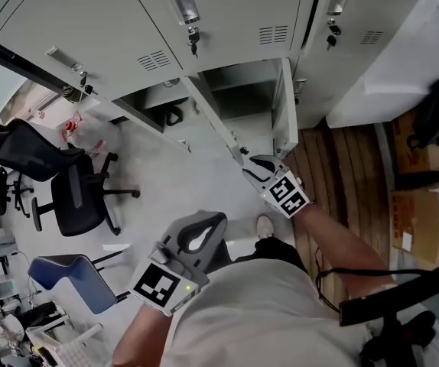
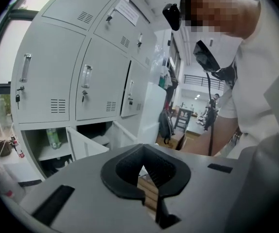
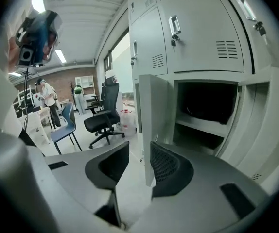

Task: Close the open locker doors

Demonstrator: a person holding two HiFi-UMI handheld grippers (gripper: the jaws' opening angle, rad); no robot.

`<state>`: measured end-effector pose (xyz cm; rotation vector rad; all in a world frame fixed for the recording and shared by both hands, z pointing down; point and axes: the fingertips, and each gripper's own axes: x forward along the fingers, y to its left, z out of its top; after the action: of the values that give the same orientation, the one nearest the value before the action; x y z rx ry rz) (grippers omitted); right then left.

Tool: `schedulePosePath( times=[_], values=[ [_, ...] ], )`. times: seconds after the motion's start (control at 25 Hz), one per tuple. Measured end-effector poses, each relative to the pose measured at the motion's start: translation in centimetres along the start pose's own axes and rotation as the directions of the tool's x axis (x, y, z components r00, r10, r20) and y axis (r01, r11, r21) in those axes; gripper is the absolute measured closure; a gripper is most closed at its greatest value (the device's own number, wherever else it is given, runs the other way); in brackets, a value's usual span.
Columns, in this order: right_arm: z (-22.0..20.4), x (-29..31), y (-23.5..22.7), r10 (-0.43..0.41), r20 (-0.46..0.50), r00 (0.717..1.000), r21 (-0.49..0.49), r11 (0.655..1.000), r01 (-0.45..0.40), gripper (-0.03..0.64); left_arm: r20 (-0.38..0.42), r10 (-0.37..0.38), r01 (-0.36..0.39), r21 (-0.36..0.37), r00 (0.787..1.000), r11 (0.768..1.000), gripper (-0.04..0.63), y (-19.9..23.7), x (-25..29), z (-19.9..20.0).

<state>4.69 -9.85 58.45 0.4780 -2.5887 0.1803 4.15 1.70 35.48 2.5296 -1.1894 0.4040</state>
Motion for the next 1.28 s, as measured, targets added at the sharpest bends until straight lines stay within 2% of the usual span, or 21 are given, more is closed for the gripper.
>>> schedulePosePath(
  times=[0.44, 0.84, 1.28],
  values=[
    [-0.9, 4.1, -1.8, -0.024, -0.053, 0.998, 0.004, 1.000, 0.024, 0.511, -0.032, -0.030, 0.029, -0.029, 0.999, 0.999, 0.584, 2.5, -1.1, -0.9],
    [-1.4, 5.2, -1.1, 0.007, -0.065, 0.998, -0.021, 1.000, -0.009, 0.511, -0.036, -0.027, 0.025, -0.063, 0.999, 0.998, 0.584, 3.5, -0.9, -1.5],
    [-1.4, 6.7, 0.8, 0.094, -0.063, 0.994, -0.070, 0.993, -0.098, 0.511, -0.046, -0.015, 0.012, -0.078, 0.999, 0.997, 0.584, 4.0, 0.0, -1.5]
  ],
)
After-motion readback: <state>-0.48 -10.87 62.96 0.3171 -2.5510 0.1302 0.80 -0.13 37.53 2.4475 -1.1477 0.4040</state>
